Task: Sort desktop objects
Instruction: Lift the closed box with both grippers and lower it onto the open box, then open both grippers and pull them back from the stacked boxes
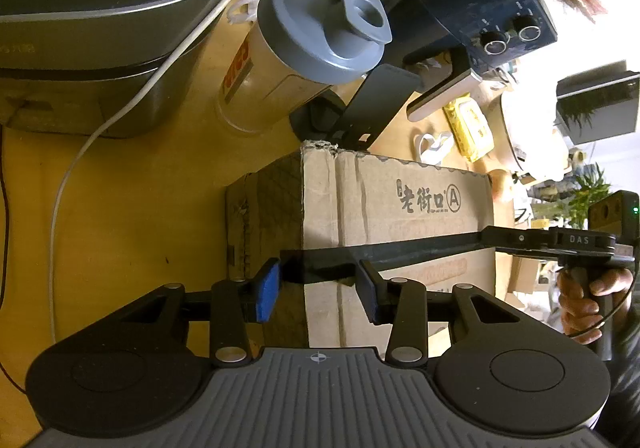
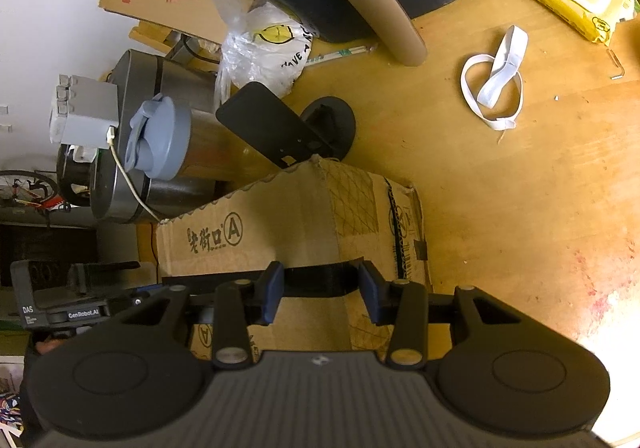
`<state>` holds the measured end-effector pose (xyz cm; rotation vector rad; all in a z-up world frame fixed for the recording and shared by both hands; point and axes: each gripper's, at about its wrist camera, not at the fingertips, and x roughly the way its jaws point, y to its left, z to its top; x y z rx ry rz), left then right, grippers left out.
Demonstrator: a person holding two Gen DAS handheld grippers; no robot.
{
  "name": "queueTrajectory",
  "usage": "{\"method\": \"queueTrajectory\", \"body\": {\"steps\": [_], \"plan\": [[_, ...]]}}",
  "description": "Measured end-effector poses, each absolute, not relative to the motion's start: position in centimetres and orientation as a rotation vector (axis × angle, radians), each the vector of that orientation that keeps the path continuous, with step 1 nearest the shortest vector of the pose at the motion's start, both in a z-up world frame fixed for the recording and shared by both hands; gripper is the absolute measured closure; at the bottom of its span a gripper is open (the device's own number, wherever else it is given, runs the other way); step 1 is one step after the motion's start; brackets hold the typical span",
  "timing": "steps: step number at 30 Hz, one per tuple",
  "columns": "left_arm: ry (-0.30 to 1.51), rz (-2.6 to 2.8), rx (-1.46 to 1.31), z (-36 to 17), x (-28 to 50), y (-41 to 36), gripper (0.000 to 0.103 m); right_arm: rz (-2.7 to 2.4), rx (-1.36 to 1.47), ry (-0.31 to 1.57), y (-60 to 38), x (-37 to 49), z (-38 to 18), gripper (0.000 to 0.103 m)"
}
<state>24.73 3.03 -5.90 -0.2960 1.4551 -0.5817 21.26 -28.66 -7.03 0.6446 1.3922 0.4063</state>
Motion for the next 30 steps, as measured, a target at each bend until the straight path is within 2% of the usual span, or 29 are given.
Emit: {"method": "queueTrajectory", "body": {"steps": [1,2,3,4,5,30], "plan": [[1.449,-0.587,-0.295,-5.9,24.7,3.0,0.058,0.404,0.654,1.384,-28.7,21.2,-7.0,0.023],[1.443,-0.585,-0.287,-5.9,24.6,3.0,0.047,0.397,0.667,1.372,-28.9,21.1,-7.0,0.008],[1.431,-0.569,-0.271,-5.8,24.4,2.9,0.037,0.384,0.672,1.354,-29.0,20.9,-6.9,0.0],[1.418,-0.553,-0.254,-5.6,24.3,2.9,0.017,0.384,0.66,1.338,-28.9,20.7,-6.7,0.0],[1.409,-0.537,-0.241,-5.4,24.1,2.9,0.008,0.391,0.642,1.325,-28.8,20.5,-6.5,0.0],[1.355,-0.538,-0.267,-4.1,21.1,3.0,0.006,0.413,0.61,1.254,-27.6,16.9,-5.3,0.0]]}}
